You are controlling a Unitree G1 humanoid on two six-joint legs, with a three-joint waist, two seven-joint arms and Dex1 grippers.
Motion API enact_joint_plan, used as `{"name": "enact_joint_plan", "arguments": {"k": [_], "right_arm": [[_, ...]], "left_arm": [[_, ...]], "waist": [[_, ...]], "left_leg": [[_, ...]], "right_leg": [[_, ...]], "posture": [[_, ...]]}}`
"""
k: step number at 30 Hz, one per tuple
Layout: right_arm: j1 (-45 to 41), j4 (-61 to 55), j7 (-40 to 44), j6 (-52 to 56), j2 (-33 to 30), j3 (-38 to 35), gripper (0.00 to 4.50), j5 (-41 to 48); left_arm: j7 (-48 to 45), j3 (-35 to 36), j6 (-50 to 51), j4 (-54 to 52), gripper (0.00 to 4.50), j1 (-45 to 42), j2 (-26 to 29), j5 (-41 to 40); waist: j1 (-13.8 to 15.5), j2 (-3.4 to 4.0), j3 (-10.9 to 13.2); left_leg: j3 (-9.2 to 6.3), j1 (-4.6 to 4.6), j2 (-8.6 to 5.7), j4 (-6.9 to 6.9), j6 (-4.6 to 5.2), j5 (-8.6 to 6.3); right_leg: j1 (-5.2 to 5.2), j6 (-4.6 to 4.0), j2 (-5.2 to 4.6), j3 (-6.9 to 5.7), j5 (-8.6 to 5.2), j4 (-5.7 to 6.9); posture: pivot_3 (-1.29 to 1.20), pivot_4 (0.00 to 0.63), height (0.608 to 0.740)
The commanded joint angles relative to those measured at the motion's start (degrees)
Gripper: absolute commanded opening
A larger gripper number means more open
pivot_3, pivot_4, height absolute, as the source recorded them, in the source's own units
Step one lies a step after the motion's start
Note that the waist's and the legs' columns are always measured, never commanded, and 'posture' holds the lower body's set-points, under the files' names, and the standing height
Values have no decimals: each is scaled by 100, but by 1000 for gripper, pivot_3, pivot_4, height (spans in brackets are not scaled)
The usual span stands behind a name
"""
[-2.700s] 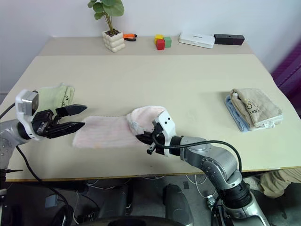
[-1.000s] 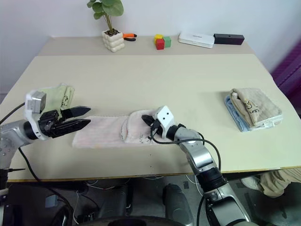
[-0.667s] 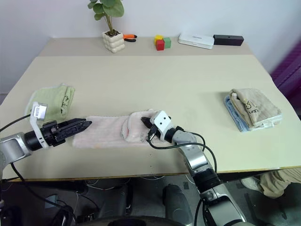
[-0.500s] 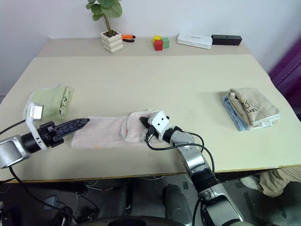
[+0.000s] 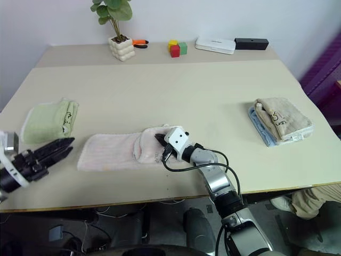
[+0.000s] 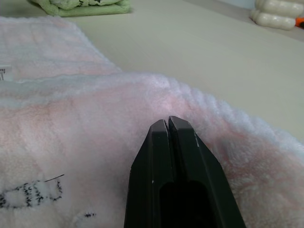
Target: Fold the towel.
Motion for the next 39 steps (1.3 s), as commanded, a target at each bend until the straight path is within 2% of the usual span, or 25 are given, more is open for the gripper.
{"name": "enact_joint_plan", "arguments": {"k": [1, 6, 10, 18, 27, 33, 35, 36, 39], "right_arm": [[23, 9, 68, 45, 31, 47, 19, 7], [35, -3, 92, 49, 44, 58, 19, -15], [21, 1, 94, 33, 49, 66, 19, -48], [13, -10, 66, 48, 48, 46, 19, -68], [39, -47, 50, 66, 9, -2, 19, -86], [77, -121, 49, 168, -24, -52, 19, -48], [92, -187, 105, 235, -30, -70, 0, 7], [78, -272, 199, 293, -65, -97, 254, 81], [-3, -540, 270, 391, -211, -218, 1270, 130]], "left_arm": [[301, -5, -379, -326, 4500, 610, -469, -889], [475, -73, -694, -634, 4500, 1094, -875, -943], [625, -408, -793, -871, 4500, 1214, -1152, -943], [1146, -906, -1175, -1140, 4500, 1115, -1528, -943], [1831, -1124, -1648, -1060, 4500, 888, -1737, -943], [1963, -1214, -1898, -1005, 4500, 649, -2026, -943], [2008, -1277, -1945, -997, 3962, 581, -2075, -943], [1956, -1272, -1936, -985, 3687, 506, -2210, -943], [1983, -1278, -1934, -978, 2273, 435, -2240, -943]], "waist": [[2, -8, -5], [17, -21, -13], [3, -17, -13], [-2, -24, -16], [0, -22, -16], [7, -21, -18], [8, -19, -17], [8, -19, -17], [10, -18, -16]], "left_leg": [[-1, 1, 2, -4, -1, 0], [-11, 18, 6, -9, -12, 0], [-15, 20, 2, -20, -28, -9], [-1, 19, -9, -19, -26, -8], [-3, 20, -11, -18, -24, -7], [-4, 21, -14, -18, -23, -6], [-6, 21, -14, -17, -23, -6], [-5, 21, -14, -17, -23, -6], [-3, 15, -18, -21, -22, -6]], "right_leg": [[0, -1, -4, 1, 0, -2], [-9, -25, -27, -4, -11, -9], [-10, -33, -50, -4, -16, -20], [2, -33, -67, 0, -16, -32], [-2, -34, -66, -1, -16, -36], [4, -34, -66, -3, -15, -47], [7, -36, -66, -6, -14, -51], [8, -36, -66, -5, -14, -53], [12, -38, -67, -6, -12, -72]], "posture": [[0, 150, 740], [0, 150, 740], [0, 150, 740], [0, 150, 740], [0, 150, 740], [0, 150, 740], [0, 150, 740], [0, 150, 740], [0, 150, 740]]}}
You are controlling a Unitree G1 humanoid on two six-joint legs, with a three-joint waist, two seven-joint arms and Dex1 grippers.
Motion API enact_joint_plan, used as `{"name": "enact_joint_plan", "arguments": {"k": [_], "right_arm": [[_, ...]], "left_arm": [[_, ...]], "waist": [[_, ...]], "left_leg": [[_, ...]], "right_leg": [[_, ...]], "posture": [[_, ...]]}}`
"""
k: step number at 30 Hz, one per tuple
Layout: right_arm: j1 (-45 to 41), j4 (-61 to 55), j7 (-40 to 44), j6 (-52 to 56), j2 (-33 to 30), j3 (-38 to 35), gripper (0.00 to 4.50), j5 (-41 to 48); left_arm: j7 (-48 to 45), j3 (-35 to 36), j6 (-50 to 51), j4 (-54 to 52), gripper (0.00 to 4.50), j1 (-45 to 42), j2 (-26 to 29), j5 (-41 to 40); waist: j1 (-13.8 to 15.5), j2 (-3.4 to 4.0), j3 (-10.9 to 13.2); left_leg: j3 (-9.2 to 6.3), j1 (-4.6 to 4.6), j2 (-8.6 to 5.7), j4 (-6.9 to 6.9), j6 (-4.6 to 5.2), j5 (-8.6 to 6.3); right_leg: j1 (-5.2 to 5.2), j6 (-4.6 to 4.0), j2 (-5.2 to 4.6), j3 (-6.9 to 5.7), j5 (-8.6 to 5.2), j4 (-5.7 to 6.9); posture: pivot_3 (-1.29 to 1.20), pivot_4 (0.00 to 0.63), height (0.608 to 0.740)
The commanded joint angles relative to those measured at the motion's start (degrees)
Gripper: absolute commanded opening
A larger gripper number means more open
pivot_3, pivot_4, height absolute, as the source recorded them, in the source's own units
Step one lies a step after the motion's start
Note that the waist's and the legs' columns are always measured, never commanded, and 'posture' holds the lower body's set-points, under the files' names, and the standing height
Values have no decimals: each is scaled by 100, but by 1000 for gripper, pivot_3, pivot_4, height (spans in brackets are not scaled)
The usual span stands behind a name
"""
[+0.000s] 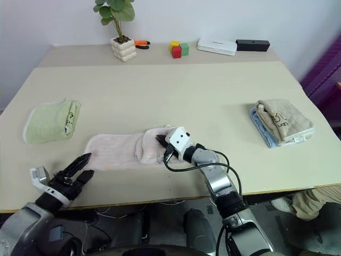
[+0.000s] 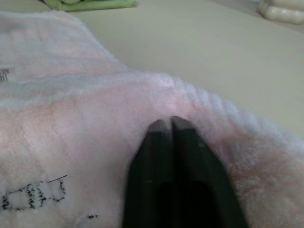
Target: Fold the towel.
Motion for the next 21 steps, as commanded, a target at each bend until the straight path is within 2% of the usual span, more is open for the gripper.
{"name": "enact_joint_plan", "arguments": {"k": [1, 4, 5, 6, 7, 11, 15, 21], "right_arm": [[-70, -477, 101, 221, -157, -185, 1750, 192], [-31, -1404, 575, 1070, -434, -329, 3304, 835], [-10, -1709, 696, 1353, -538, -370, 3791, 1029], [-3, -1950, 748, 1576, -618, -415, 4292, 1179], [-8, -2206, 786, 1856, -700, -497, 4410, 1379], [-77, -2799, 857, 2558, -1065, -792, 4410, 1839], [48, -3241, 1479, 3058, -1861, -1094, 4410, 2407], [149, -3327, 2013, 3080, -2709, -1571, 4410, 2768]], "left_arm": [[15, -5, -10, -50, 1738, -32, 34, -1], [-4, -14, -3, -7, 181, 7, 138, -1], [-12, -26, -27, 0, 0, 23, 179, -1], [-27, -20, -49, 12, 0, 20, 166, -1], [-52, -23, -42, 28, 0, 21, 177, -1], [-302, -58, -11, 15, 0, -41, 383, 104], [-896, -155, 162, -188, 0, -289, 861, 565], [-1578, -298, 359, -400, 0, -775, 1518, 996]], "waist": [[1, 4, 2], [12, 8, 7], [17, 12, 8], [17, 14, 9], [17, 14, 10], [12, 15, 10], [37, 24, 22], [10, 27, 24]], "left_leg": [[0, -1, -4, -1, 0, 0], [1, -5, -5, -4, 0, 0], [1, -10, -6, -3, 0, -1], [0, -10, -7, -5, 1, -1], [0, -11, -6, -6, 1, -1], [-1, -11, -6, -7, -1, -2], [-1, -18, -14, -8, -14, -10], [2, -76, -23, -5, 4, -5]], "right_leg": [[1, -1, 0, -1, 1, -5], [1, -1, -5, -1, 1, -12], [1, -1, -7, -1, 1, -14], [-1, -1, -9, -1, 1, -14], [0, -1, -10, -1, 1, -16], [-4, -1, -12, -2, 1, -19], [-7, -8, -16, -5, 5, -38], [-20, -18, -25, -3, 11, -56]], "posture": [[0, 150, 740], [0, 150, 740], [0, 150, 740], [0, 150, 740], [0, 150, 740], [0, 150, 740], [0, 150, 740], [0, 150, 740]]}}
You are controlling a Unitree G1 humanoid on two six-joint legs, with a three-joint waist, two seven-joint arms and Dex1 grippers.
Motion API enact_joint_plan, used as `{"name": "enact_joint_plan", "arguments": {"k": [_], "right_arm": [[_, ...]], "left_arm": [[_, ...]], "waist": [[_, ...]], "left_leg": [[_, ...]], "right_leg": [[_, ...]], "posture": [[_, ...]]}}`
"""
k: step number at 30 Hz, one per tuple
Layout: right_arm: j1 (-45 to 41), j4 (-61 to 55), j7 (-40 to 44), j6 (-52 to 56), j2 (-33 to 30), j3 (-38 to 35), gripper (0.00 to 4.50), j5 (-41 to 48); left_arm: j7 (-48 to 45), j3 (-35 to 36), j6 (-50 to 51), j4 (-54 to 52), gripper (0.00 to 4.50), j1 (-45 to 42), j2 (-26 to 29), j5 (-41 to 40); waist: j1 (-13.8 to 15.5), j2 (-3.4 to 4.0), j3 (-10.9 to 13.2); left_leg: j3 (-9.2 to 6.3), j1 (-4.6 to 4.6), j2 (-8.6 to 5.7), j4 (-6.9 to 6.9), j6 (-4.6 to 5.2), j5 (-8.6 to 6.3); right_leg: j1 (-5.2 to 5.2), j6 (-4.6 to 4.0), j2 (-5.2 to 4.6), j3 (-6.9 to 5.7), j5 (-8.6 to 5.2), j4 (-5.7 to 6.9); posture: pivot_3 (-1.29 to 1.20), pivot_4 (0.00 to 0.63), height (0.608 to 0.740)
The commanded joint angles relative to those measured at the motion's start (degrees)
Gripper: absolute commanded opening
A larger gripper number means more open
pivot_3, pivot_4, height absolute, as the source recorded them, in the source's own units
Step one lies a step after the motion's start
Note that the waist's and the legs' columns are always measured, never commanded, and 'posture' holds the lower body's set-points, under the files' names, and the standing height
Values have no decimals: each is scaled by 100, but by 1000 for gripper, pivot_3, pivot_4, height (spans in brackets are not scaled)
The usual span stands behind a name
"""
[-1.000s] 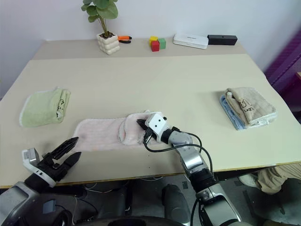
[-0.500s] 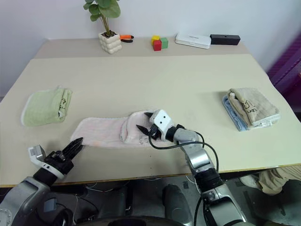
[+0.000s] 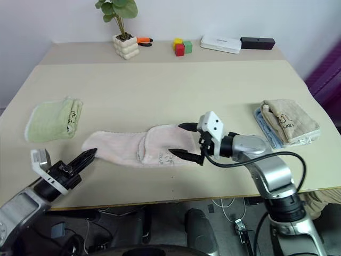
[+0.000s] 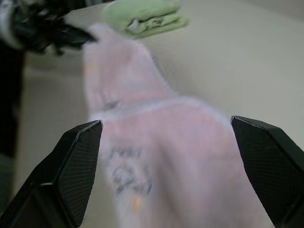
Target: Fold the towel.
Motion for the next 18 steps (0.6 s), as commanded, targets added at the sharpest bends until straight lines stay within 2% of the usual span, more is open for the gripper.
{"name": "enact_joint_plan", "arguments": {"k": [1, 8, 10, 18], "right_arm": [[-23, -136, 272, -296, -306, -472, 4410, 176], [-27, -43, 344, -440, -563, -849, 4410, 283], [50, -125, 377, -417, -661, -973, 4410, 363], [490, -313, 748, -222, -1297, -1804, 4410, 966]], "left_arm": [[-485, -154, 124, -353, 0, -353, 344, 356], [-2020, -682, 375, -549, 0, -1159, 848, 1194], [-2305, -985, 338, -415, 0, -1561, 897, 1710], [-3002, -2194, 343, 329, 0, -3042, 480, 3136]], "waist": [[-5, 2, 1], [14, 6, 7], [17, 8, 8], [177, 8, 12]], "left_leg": [[0, -8, -14, 1, 3, 2], [7, -15, -36, 4, 7, 4], [6, -14, -35, 9, 7, 4], [-3, -16, -40, 22, 10, 6]], "right_leg": [[-9, 0, 4, 0, 1, 1], [-11, 2, 11, -6, 1, 6], [-8, 3, 13, -6, 1, 10], [-1, 20, 25, -6, 4, 17]], "posture": [[0, 150, 740], [0, 150, 740], [0, 150, 740], [0, 150, 740]]}}
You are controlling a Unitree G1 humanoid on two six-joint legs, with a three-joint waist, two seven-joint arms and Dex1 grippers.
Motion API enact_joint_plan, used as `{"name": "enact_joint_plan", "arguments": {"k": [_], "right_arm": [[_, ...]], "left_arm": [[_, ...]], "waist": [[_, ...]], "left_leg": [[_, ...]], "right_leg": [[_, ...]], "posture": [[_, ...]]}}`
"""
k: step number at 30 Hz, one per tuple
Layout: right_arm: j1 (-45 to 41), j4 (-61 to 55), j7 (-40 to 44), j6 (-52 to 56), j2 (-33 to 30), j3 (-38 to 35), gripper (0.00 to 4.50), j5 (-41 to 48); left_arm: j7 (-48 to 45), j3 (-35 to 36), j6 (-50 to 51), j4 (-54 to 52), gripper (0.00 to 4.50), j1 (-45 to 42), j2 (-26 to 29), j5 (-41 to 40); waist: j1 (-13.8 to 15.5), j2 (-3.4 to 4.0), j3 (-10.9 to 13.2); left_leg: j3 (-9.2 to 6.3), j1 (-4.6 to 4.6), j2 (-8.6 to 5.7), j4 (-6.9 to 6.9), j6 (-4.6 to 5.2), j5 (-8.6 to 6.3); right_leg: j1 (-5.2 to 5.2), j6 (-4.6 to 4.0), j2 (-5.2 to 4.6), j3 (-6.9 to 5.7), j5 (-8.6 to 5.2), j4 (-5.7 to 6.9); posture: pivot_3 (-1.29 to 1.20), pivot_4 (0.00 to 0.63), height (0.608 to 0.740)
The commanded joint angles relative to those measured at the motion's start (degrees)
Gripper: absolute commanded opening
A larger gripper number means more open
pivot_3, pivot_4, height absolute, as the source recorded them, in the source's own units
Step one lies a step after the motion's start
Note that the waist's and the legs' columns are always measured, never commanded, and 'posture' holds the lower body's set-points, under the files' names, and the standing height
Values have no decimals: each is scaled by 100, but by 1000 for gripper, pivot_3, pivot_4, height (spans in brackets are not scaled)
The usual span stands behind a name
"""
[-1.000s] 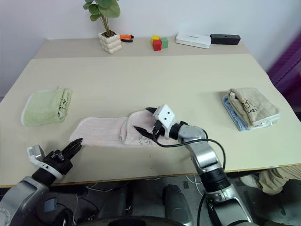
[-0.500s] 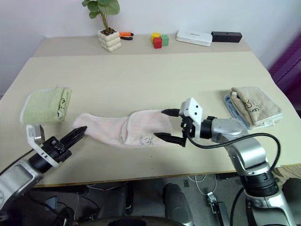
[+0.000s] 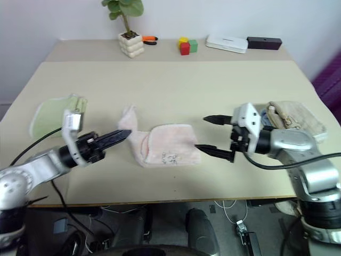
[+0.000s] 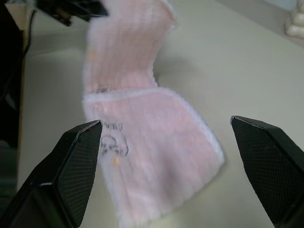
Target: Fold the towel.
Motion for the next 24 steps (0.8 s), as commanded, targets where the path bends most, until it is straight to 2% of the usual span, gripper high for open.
{"name": "enact_joint_plan", "arguments": {"k": [1, 5, 9, 12, 15, 24], "right_arm": [[63, -256, 67, 66, -161, -393, 4410, 341], [220, -384, -24, 113, -191, -577, 4410, 462], [307, -474, -145, 142, -183, -610, 4410, 491], [390, -495, -200, 103, -176, -612, 4410, 446], [386, -501, -271, 108, -162, -634, 4410, 474], [430, -530, -333, 142, -211, -672, 4410, 567]], "left_arm": [[-407, -408, 36, 160, 0, -347, -133, 495], [-840, -887, 143, 197, 0, -713, -381, 839], [-1259, -1305, 41, 450, 0, -993, -593, 1431], [-1468, -1613, -27, 898, 0, -1417, -990, 1829], [-1683, -2047, -268, 1325, 0, -1562, -1174, 2562], [-1959, -2220, -226, 1731, 0, -1922, -1910, 3072]], "waist": [[-9, -1, 0], [-20, -2, 1], [-15, -2, 1], [-3, -2, 1], [-6, -2, 2], [6, -1, 2]], "left_leg": [[0, 0, 0, 0, 0, 0], [-7, 1, 4, 1, 0, 0], [-19, 2, 4, 4, 0, 1], [-22, 0, 3, 11, 1, 1], [-24, -3, 2, 28, 3, 0], [-30, -7, 3, 45, 7, -3]], "right_leg": [[1, 4, 1, 1, 1, 0], [1, 69, 7, 3, 14, 5], [2, 73, 16, 3, 13, 10], [4, 74, 18, 2, 13, 10], [14, 78, 18, 2, 15, 10], [19, 91, 19, 1, 20, 13]], "posture": [[0, 150, 740], [0, 150, 740], [0, 150, 740], [0, 150, 740], [0, 150, 740], [0, 150, 740]]}}
